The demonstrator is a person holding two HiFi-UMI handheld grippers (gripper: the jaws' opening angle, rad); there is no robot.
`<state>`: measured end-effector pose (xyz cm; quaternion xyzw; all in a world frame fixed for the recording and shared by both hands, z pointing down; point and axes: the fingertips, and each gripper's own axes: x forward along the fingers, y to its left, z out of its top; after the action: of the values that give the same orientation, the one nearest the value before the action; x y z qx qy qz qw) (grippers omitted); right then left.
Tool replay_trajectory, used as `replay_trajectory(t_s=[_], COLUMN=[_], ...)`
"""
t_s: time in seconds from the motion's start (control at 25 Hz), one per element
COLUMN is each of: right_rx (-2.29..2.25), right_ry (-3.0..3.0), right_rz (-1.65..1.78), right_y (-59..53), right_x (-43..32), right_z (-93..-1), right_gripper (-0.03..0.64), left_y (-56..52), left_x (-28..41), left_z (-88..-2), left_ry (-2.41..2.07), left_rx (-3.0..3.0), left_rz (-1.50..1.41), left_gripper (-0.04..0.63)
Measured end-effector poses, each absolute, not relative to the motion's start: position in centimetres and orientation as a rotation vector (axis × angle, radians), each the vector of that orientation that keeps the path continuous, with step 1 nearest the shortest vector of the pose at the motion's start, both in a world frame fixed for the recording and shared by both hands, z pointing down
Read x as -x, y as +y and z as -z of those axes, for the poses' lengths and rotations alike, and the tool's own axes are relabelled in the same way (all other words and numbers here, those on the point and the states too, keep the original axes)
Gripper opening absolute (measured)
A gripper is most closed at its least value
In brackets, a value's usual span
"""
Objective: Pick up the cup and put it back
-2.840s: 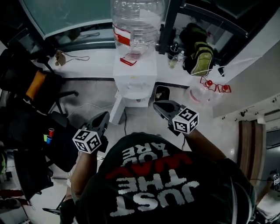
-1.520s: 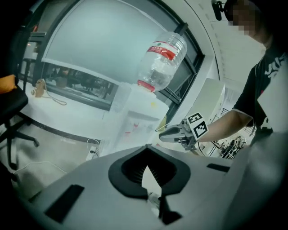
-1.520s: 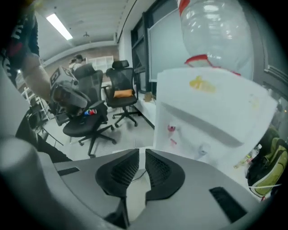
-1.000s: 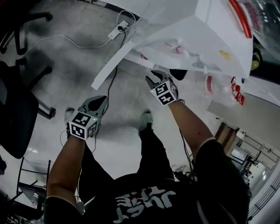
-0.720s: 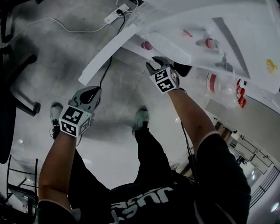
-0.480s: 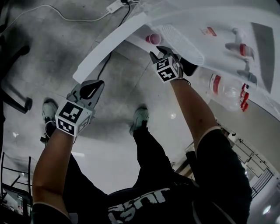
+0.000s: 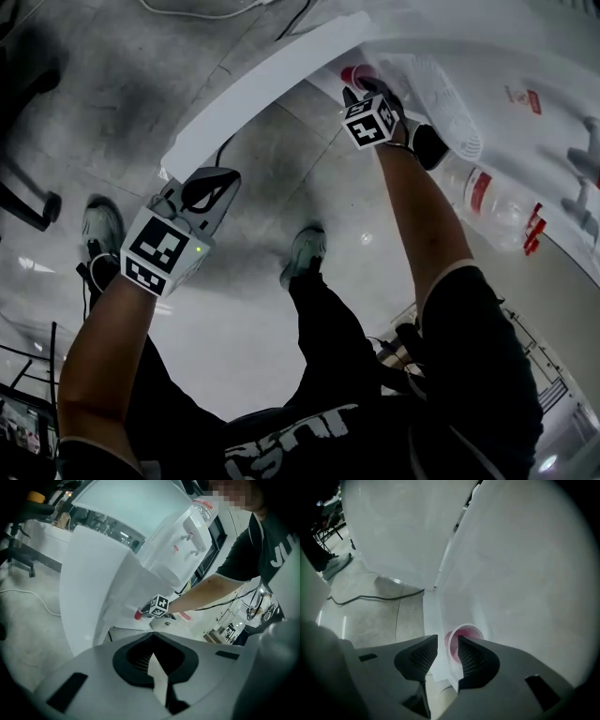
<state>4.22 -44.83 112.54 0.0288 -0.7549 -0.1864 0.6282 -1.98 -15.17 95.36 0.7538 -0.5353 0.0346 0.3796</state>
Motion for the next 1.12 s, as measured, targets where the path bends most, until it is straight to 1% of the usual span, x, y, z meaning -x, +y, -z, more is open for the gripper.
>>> replay_trajectory(t_s=[0.24,0.28,0.36,0.48,0.64,0.84,1.12], right_rx=[-0.071,-0.069,-0.067,-0.031,0.053,0.081,0.067], right_ry=[-1.641,-1.637,-1.665,-1.736,-1.766,-1.779,-1.838], right_rz=[0.458,0.456,0.418,0.291,0.217,0.152,0.127], right_y=[-46.0,-46.1,-45.2,-40.3,-33.7,-28.2,-23.8], right_x=[-5.3,-5.3,-4.9,-5.1,-6.1,-6.4,-3.9], right_z=[-114.7,-114.7,-113.8,-111.2,-105.4,-96.3,-82.7], right_gripper=[0.135,0.045,0.037,0.035,0.035,0.035,0.035], left_y=[-15.2,-15.4,-15.4,-14.9,-15.1,-14.7,-12.6], left_x=[1.5,1.5,1.3,0.5,0.1,0.8,1.8], left_z=[-95.6,-95.7,-95.8,-94.9,-90.4,-82.1,-70.7], left_ry=[-1.364,-1.364,-1.362,-1.347,-1.347,-1.374,-1.385], left_rx=[-1.945,-1.947,-1.949,-1.934,-1.959,-1.999,-2.071], left_rz=[-0.064,-0.062,-0.062,-0.056,-0.037,-0.016,-0.059], left_gripper=[0.008,0.008,0.008,0.008,0.008,0.008,0.008])
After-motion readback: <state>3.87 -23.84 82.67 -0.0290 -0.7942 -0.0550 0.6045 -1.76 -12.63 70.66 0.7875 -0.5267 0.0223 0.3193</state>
